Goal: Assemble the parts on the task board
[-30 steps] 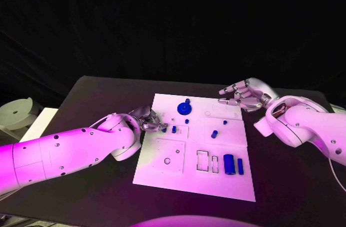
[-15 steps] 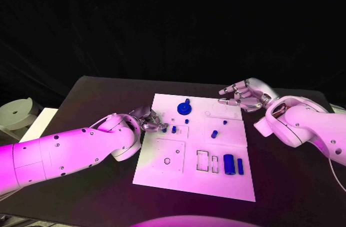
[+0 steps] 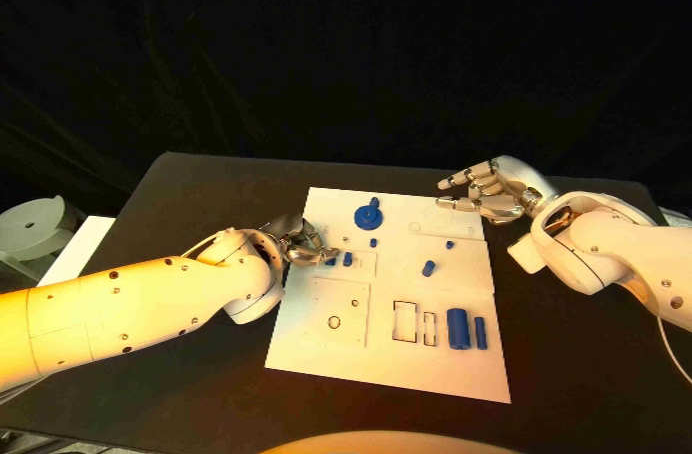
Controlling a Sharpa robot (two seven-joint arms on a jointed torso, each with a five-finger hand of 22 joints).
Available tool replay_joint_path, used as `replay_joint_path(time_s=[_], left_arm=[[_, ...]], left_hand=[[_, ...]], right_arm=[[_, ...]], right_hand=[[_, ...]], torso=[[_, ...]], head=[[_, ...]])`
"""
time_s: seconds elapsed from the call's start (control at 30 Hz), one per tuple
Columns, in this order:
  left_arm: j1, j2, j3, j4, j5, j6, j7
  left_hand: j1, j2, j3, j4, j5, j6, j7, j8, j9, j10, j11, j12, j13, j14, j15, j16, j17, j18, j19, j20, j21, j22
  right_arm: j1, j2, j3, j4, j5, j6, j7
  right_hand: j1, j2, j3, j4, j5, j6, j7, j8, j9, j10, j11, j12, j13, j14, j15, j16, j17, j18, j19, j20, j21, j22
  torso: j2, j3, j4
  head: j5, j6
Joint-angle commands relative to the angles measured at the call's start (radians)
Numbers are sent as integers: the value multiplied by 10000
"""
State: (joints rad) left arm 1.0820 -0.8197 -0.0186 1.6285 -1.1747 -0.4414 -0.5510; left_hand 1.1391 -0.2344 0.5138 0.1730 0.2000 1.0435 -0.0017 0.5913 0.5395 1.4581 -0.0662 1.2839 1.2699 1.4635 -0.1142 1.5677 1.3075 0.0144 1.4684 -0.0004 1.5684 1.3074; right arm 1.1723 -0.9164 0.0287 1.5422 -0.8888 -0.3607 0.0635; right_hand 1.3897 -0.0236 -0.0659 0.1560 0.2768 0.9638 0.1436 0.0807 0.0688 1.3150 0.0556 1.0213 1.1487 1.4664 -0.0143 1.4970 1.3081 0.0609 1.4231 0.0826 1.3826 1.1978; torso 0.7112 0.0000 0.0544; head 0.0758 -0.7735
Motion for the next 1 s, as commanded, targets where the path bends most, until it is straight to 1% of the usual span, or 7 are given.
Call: replay_joint_path(time_s=[0.03, 0.3, 0.43, 0.53, 0.7, 1.0], left_arm=[[-3, -1, 6, 28, 80, -23, -4], [-3, -39, 8, -3, 81, 38, -76], [-3, -54, 10, -6, 81, 91, -78], [-3, -62, 10, -6, 81, 123, -69], [-3, -71, 11, -26, 81, 85, -45], [-2, -71, 13, -63, -7, 19, -18]], left_hand=[[-125, 11, -1, 78, 27, 81, -20, 55, 18, 17, -36, 64, 17, 1073, -63, 31, 2633, -144, 1024, -80, 24, 2634], [-80, 1, -3, 62, 34, 78, -40, 72, 41, 21, -52, 66, 20, 1073, -74, 31, 2633, -144, 1024, -90, 24, 2634], [135, -77, 6, -65, 38, 38, -66, 98, 97, 14, -79, 46, 9, 1073, -103, 31, 2633, -144, 1024, -119, 24, 2634], [385, -143, 27, -226, 36, 15, -78, 107, 133, 4, -93, 25, -4, 1073, -118, 31, 2633, -144, 1024, -138, 24, 2634], [708, -158, 94, -416, 46, -2, -83, 87, 153, -2, -102, 10, -7, 1073, -126, 31, 2633, -144, 1024, -151, 24, 2634], [870, -175, 143, -513, 59, 6, -80, 66, 158, 5, -101, 18, 8, 1073, -125, 31, 2633, -144, 1024, -155, 24, 2634]], right_arm=[[-8, 3, 0, 6, -61, 56, 89], [-13, 10, 0, 2, -61, 54, 89], [-17, 17, 0, -2, -61, 53, 90], [-20, 20, 0, -3, -61, 54, 91], [-23, 24, 0, -4, -62, 52, 92], [-25, 24, 0, 2, -63, 45, 96]], right_hand=[[-64, 12, -46, 19, 69, 59, -2, -13, 4, -65, -20, 34, -9, 801, -85, -42, 1633, 149, -38, -29, -50, -17], [-64, 12, -46, 19, 69, 59, -2, -13, 4, -65, -20, 34, -9, 801, -85, -42, 1633, 149, -38, -29, -50, -17], [-64, 12, -46, 19, 69, 59, -2, -13, 4, -65, -20, 34, -9, 801, -85, -42, 1633, 149, -38, -29, -50, -17], [-64, 12, -46, 19, 69, 59, -2, -13, 4, -65, -20, 34, -9, 801, -85, -42, 1633, 149, -38, -29, -50, -17], [-64, 12, -46, 19, 69, 59, -2, -13, 4, -65, -20, 34, -9, 801, -85, -42, 1633, 149, -38, -29, -50, -17], [-64, 12, -46, 19, 69, 59, -2, -13, 4, -65, -20, 34, -9, 801, -85, -42, 1633, 149, -38, -29, -50, -17]], torso=[[-6, -10, 7], [-6, -12, 8], [-3, -12, 11], [-3, -10, 12], [-4, 1, 12], [-4, 5, 3]], head=[[-16, -5], [-15, -12], [-16, -27], [-15, -30], [-7, -35], [2, -30]])
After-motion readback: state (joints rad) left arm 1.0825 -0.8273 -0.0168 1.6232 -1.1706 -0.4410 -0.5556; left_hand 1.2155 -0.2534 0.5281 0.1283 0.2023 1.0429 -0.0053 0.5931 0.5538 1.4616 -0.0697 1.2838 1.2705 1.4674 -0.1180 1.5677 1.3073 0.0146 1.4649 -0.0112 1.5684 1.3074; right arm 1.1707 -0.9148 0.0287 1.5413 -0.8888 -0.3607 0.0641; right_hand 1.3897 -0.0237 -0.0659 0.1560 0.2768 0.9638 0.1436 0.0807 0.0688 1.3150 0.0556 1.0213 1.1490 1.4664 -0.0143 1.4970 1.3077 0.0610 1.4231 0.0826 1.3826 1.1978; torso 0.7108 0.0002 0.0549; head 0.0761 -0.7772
